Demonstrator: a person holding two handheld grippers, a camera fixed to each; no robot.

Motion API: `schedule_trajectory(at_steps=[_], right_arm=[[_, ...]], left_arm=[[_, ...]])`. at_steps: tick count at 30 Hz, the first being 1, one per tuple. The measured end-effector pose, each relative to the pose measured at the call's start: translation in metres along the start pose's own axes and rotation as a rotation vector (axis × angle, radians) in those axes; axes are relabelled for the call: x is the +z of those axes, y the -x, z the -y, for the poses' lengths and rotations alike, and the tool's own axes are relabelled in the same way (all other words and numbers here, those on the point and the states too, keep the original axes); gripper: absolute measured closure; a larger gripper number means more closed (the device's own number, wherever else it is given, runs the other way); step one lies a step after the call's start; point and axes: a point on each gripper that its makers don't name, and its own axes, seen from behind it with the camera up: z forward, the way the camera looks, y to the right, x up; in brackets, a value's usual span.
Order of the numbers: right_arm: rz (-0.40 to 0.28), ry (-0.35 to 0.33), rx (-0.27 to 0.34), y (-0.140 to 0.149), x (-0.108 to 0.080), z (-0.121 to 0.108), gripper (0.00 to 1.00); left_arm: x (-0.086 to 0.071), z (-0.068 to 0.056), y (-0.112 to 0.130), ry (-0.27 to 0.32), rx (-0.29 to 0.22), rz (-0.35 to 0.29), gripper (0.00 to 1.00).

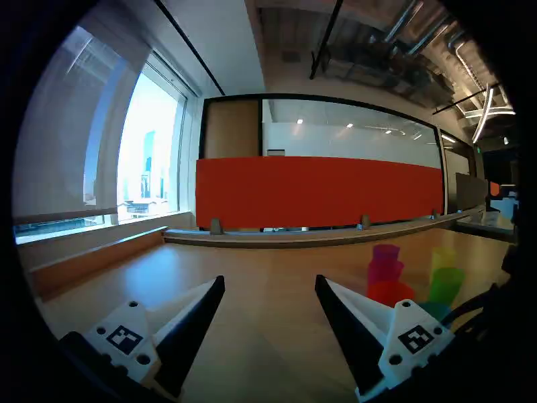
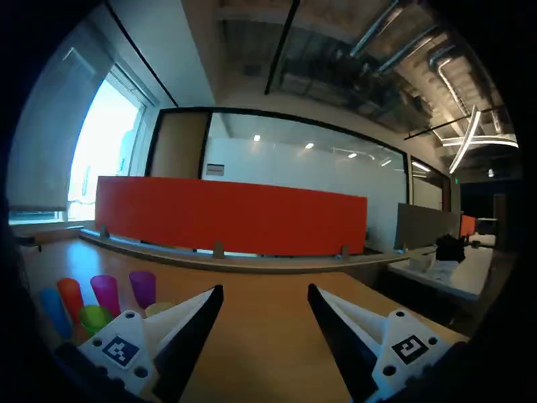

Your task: Pour water

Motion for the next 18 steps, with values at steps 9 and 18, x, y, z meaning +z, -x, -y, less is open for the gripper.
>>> schedule_trajectory(at_steps=[9,18], right_arm=[[-0.017,-0.043,0.02,0.013,0.004,0.012,0.03],[-0.041,-0.081,0.029,0.021,0.01,0.024,0.01]], left_arm=[[0.0,0.0,0.0,0.0,0.0,0.0,0.0],[0.0,0.001,0.0,0.0,0.0,0.0,0.0]])
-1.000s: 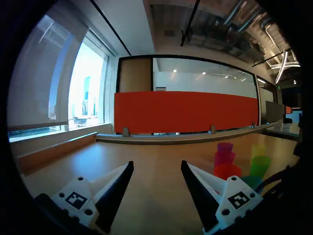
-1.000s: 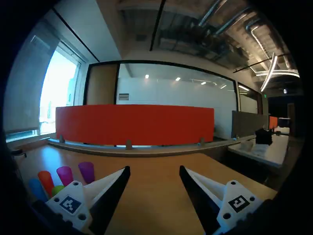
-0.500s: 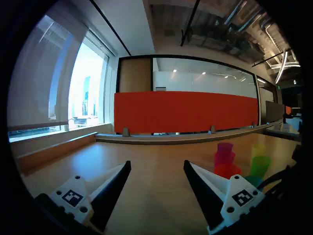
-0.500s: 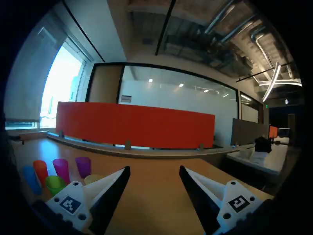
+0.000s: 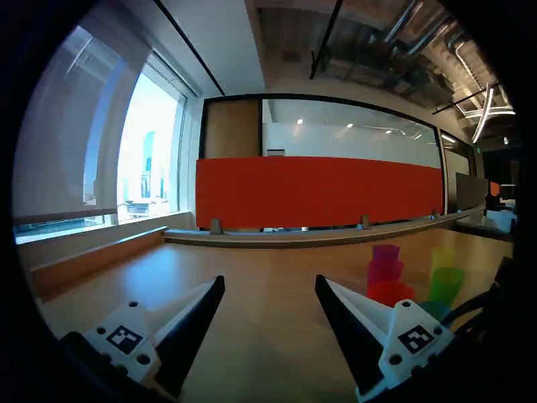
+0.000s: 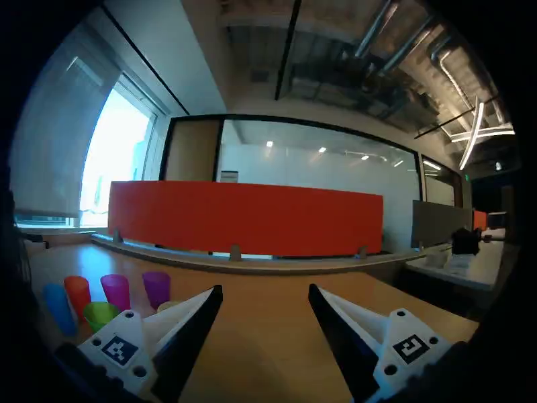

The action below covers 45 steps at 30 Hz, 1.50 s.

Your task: Pour water

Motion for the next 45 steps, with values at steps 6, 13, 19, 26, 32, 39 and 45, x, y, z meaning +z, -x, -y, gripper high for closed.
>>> schedule_trajectory(at_steps=[6,13,19,26,32,39,45], right_arm=[[0.011,-0.017,0.01,0.013,0.001,0.003,0.01],[0.03,-0.021,0.023,0.025,0.005,0.004,0.01],[0.042,-0.019,0.033,0.03,0.005,0.002,0.01],[0.058,-0.015,0.05,0.035,0.006,0.001,0.01],[0.066,-0.019,0.055,0.035,0.006,0.003,0.01],[0.066,-0.019,0.055,0.035,0.006,0.003,0.01],[0.066,-0.02,0.055,0.035,0.006,0.002,0.01]], left_arm=[[0.0,0.0,0.0,0.0,0.0,0.0,0.0],[-0.001,0.0,0.0,0.0,0.0,0.0,0.0],[-0.001,0.001,0.0,0.0,0.0,0.0,0.0],[0.0,0.001,0.0,0.0,0.0,0.0,0.0],[0.0,0.001,0.0,0.0,0.0,0.0,0.0],[0.0,0.001,0.0,0.0,0.0,0.0,0.0],[-0.001,0.001,0.0,0.0,0.0,0.0,0.0]])
